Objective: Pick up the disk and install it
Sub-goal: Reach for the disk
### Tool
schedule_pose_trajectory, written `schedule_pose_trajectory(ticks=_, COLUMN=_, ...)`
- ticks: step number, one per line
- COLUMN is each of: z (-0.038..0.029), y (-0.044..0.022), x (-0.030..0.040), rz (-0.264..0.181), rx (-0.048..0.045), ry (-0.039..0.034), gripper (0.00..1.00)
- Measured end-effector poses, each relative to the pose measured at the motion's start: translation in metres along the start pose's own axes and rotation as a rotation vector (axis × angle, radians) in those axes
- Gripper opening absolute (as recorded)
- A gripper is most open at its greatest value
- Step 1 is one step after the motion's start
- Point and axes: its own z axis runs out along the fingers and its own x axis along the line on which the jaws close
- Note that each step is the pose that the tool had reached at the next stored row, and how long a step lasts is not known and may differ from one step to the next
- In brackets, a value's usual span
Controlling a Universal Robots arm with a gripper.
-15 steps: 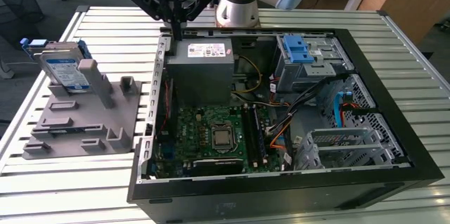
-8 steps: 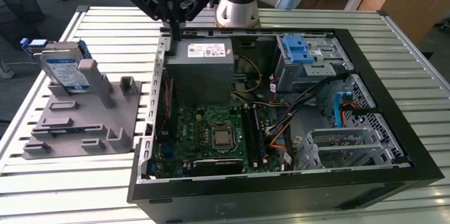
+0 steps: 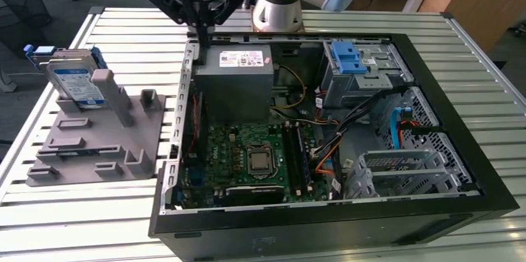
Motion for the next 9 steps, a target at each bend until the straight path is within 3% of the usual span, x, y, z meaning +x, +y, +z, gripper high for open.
schedule_pose_trajectory(ticks=9, z=0.0003, y=-0.0003, x=0.0033, rz=0.0, rx=0.0, ry=0.0001, gripper=0.11)
